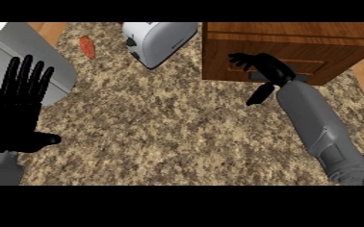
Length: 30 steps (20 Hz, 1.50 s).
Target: Pick up the cup, place it into the drawer and close the drawer
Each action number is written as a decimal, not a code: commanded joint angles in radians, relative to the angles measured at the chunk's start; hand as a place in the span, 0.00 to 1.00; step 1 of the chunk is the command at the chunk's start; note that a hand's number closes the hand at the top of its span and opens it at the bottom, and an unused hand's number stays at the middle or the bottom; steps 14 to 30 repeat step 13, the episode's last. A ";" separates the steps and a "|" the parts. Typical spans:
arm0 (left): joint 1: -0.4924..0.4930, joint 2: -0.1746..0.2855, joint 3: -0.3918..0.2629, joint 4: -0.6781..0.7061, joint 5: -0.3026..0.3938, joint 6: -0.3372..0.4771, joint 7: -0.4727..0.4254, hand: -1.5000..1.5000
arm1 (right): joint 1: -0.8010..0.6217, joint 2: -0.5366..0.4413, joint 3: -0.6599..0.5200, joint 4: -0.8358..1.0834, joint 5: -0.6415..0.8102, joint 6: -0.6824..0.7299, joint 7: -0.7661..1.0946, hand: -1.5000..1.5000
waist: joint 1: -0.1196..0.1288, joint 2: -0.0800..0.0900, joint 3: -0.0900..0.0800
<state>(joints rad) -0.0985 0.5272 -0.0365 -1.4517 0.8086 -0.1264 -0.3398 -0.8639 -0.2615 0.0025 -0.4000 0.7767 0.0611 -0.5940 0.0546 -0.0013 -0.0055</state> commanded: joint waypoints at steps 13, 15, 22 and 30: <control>-0.014 -0.037 -0.015 0.034 -0.065 -0.010 -0.038 0.00 | -0.123 -0.110 -0.066 0.211 0.003 -0.005 -0.017 0.00 | 0.033 0.039 0.009; -0.014 -0.037 -0.015 0.034 -0.065 -0.010 -0.038 0.00 | -0.123 -0.110 -0.066 0.211 0.003 -0.005 -0.017 0.00 | 0.033 0.039 0.009; -0.014 -0.037 -0.015 0.034 -0.065 -0.010 -0.038 0.00 | -0.123 -0.110 -0.066 0.211 0.003 -0.005 -0.017 0.00 | 0.033 0.039 0.009; -0.014 -0.037 -0.015 0.034 -0.065 -0.010 -0.038 0.00 | -0.123 -0.110 -0.066 0.211 0.003 -0.005 -0.017 0.00 | 0.033 0.039 0.009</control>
